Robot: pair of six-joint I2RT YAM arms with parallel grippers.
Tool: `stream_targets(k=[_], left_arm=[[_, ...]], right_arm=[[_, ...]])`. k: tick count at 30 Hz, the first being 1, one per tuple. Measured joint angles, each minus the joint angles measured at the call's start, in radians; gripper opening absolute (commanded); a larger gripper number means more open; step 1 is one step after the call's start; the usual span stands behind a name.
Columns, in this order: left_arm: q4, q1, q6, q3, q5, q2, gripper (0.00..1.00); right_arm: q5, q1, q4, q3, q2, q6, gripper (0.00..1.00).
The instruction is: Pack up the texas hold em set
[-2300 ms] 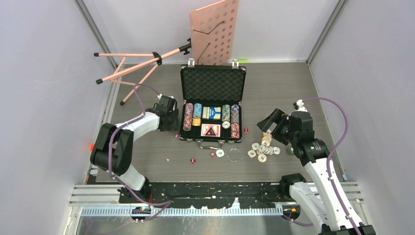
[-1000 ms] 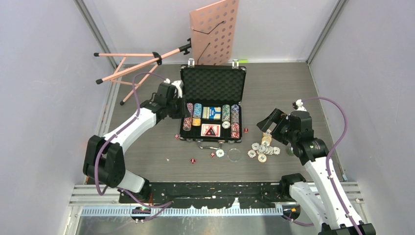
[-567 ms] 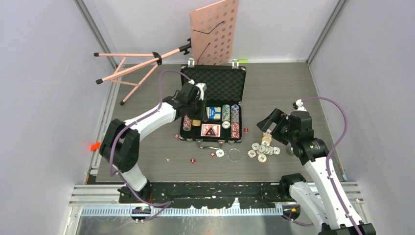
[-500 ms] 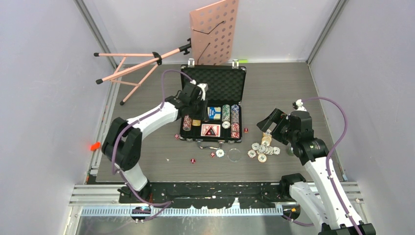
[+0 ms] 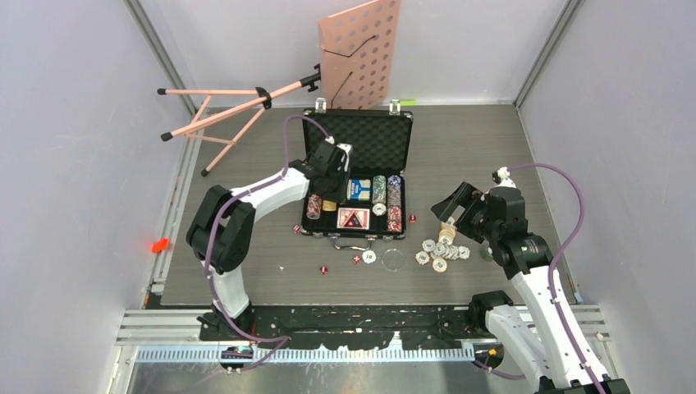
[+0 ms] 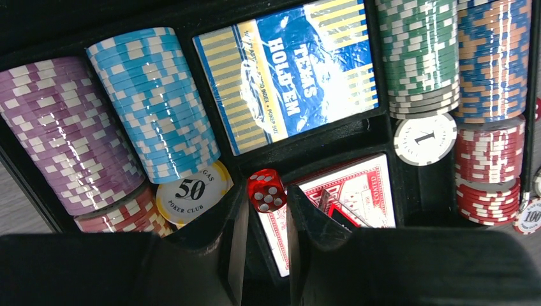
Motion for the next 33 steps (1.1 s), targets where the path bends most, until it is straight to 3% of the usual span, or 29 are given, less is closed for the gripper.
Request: stream_targets(k=[10, 15, 29, 33], left_arm=[[-0.003, 0.0, 0.009, 0.017, -0.019, 0.027, 0.33], [-0.003, 0.0, 0.008, 0.022, -0.019, 0.041, 0.37], [-0.008, -0.004, 0.009, 0.033, -0.022, 0.055, 0.37], [-0.014, -0.008, 0.007, 0.033, -0.019, 0.041, 0.3]], right_arm=[[0.008, 0.0, 0.0, 0.0, 0.002, -0.008, 0.92], [0.01, 0.0, 0.0, 0.0, 0.002, -0.01, 0.92], [0.011, 0.0, 0.0, 0.0, 0.008, -0.013, 0.92], [0.011, 0.0, 0.0, 0.0, 0.024, -0.013, 0.92]])
